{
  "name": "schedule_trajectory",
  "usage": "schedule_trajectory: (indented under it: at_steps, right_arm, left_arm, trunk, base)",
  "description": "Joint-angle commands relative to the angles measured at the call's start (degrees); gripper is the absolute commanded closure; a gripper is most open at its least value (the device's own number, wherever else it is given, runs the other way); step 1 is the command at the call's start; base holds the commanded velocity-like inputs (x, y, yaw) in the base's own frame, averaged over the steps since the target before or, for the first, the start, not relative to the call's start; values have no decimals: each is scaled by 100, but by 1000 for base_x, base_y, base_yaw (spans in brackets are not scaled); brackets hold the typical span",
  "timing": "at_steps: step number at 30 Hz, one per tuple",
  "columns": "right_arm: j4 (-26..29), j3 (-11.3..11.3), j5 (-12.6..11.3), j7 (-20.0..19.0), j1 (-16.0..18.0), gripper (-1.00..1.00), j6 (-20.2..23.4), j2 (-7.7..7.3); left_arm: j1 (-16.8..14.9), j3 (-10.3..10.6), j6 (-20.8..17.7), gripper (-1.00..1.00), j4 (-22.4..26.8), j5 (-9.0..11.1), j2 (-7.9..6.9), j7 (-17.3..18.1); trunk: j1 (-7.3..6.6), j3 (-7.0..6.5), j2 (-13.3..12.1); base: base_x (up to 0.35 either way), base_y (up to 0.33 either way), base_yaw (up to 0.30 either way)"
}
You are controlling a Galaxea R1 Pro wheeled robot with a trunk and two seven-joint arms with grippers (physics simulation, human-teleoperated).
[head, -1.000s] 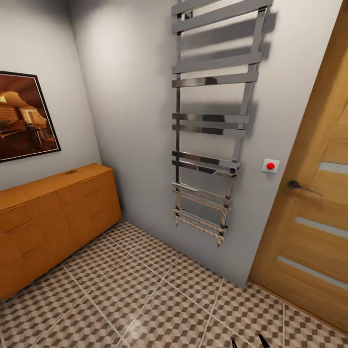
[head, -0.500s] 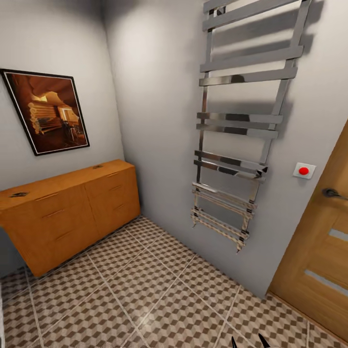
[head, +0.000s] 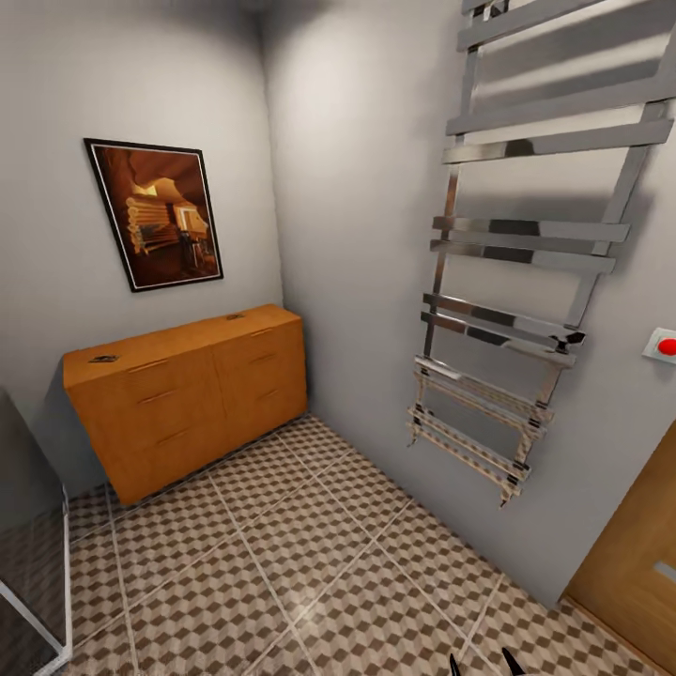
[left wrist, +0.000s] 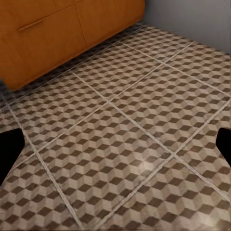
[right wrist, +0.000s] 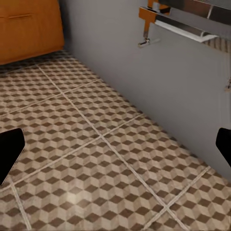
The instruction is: Take the four mousetraps from the cabinet in the bathroom and place them on the bathroom floor. Make sure all four end up on the same floor surface, and ensure that at least two of them are either under or directly next to the same bathroom sink.
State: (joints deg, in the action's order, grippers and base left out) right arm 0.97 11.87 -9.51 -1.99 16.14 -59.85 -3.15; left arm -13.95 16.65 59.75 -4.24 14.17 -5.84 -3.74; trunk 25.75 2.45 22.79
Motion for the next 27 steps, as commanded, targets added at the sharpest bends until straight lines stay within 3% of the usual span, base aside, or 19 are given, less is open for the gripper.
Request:
schedule_trajectory:
  at_steps: [1, 15, 27]
  right_arm:
    - [-1, 43, -59, -21, 3, -100, -15, -2]
    - [-1, 43, -59, -21, 4, -100, -15, 7]
    - [-1, 43, -59, -21, 3, -100, -15, 7]
  left_arm:
    - [-11, 49, 25, -100, -18, 7, 4, -39]
    - [-11, 49, 25, -100, -17, 7, 4, -39]
    - [-11, 51, 25, -100, -15, 7, 4, -39]
  trunk:
    - [4, 15, 13]
    - [4, 45, 13]
    - [4, 71, 13]
  base:
    - [0, 0, 286]
    - [51, -6, 286]
    - [110, -92, 286]
